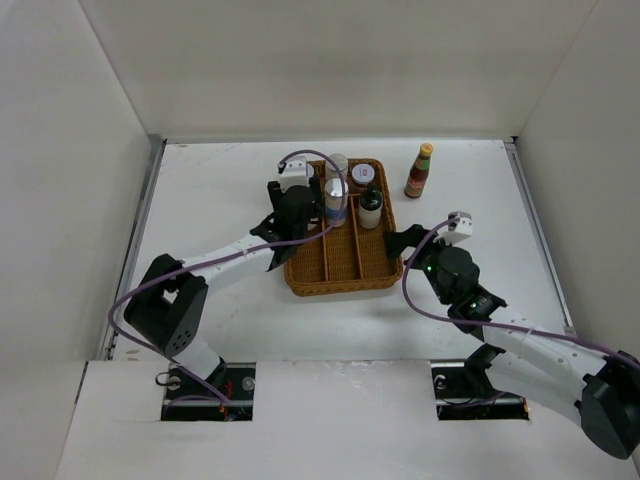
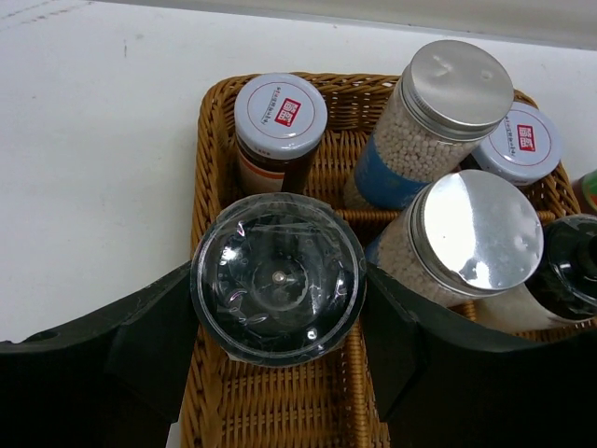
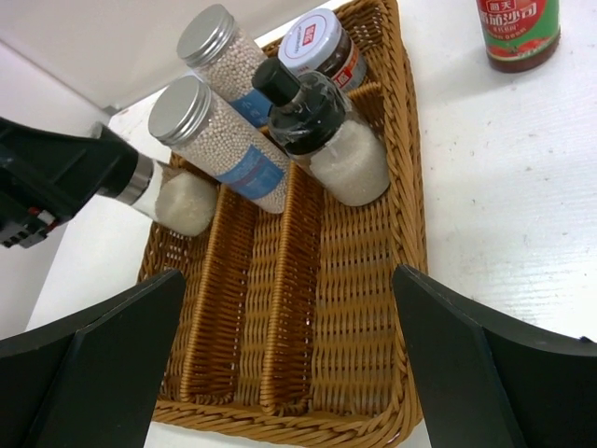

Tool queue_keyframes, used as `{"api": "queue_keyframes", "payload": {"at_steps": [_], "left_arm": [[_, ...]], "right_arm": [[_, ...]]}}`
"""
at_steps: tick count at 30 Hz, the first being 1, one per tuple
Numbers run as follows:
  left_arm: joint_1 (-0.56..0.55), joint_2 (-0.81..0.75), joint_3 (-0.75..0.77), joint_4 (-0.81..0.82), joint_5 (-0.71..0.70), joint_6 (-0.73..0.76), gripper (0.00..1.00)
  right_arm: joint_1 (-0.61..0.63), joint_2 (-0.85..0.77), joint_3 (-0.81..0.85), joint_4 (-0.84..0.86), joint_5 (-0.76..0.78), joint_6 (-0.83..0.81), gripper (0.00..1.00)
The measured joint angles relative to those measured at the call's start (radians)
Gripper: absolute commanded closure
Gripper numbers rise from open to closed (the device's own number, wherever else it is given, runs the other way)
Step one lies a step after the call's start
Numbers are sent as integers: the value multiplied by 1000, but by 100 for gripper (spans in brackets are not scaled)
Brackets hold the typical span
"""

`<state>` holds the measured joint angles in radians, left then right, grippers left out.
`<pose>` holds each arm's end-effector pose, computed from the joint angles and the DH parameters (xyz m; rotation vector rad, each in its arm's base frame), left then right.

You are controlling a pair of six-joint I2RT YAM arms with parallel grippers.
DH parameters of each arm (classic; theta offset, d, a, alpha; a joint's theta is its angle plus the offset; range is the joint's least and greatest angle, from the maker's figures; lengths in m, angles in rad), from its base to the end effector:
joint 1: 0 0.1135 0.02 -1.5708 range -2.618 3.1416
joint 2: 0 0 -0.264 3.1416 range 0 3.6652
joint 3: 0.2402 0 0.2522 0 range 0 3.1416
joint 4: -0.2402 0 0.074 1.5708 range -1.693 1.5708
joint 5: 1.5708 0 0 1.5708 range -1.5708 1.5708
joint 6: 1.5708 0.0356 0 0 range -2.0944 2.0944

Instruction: Organize the condiment bottles

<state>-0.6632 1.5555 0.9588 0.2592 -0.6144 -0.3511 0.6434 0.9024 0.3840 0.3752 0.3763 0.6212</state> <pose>0.2881 -0.1990 0.2553 -0.1202 1.8426 -0.1207 0.1718 0.1125 0.2361 0.2645 1.7228 0.6162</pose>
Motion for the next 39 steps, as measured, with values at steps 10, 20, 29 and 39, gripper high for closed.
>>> {"api": "queue_keyframes", "payload": {"at_steps": [10, 20, 29, 39], "left_arm": [[2, 138, 17, 111, -14, 12, 55], [-9, 166, 11, 207, -83, 61, 29], [-14, 149, -11, 292, -90, 68, 15], [-23, -239, -230, 286, -96, 36, 24]], "right_arm": [[0, -2, -6, 0, 0, 0, 0], [0, -10, -6, 0, 16, 0, 0], [0, -17, -5, -19, 43, -8, 1], [0, 39, 169, -77, 85, -36, 73]]}}
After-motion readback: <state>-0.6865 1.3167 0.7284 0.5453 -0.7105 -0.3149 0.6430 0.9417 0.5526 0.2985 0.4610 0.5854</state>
